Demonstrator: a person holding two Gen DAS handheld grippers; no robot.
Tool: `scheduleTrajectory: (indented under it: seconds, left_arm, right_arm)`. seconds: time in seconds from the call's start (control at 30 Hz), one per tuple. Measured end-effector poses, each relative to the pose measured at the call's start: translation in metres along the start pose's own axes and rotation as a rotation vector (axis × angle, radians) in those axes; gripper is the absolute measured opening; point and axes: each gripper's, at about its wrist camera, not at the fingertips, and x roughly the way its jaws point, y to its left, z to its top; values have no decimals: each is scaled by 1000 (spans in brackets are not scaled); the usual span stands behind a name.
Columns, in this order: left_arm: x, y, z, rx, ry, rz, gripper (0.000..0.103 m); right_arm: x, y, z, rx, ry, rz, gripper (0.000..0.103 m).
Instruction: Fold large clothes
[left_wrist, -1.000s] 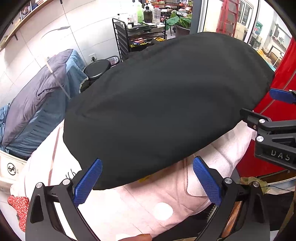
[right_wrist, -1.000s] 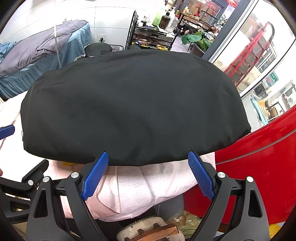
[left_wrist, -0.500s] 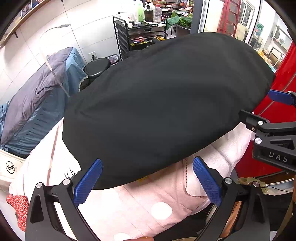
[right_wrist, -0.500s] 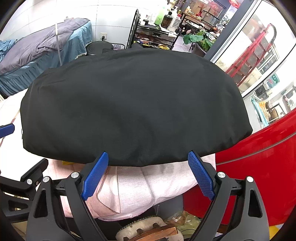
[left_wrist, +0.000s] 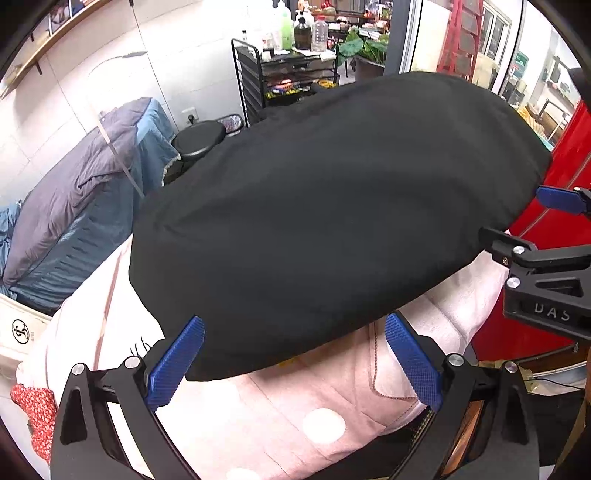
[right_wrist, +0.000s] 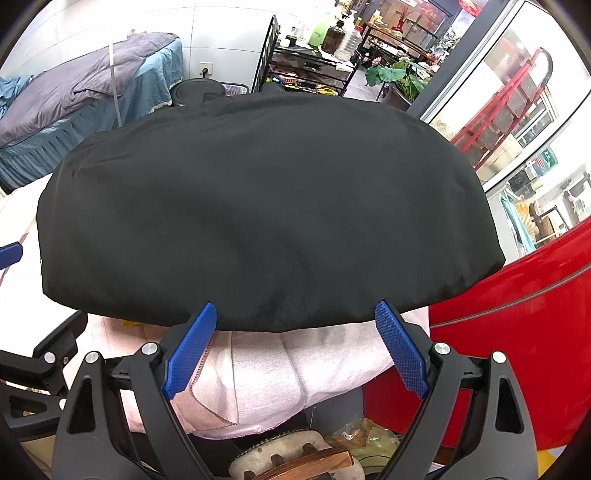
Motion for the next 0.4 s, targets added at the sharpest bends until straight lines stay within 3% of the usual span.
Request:
scheduleTrajectory:
  seconds: [0.4]
  left_arm:
    - [5,-1,0,3,38,-6,97]
  right_arm:
    - [1,-1,1,0,2,1,87]
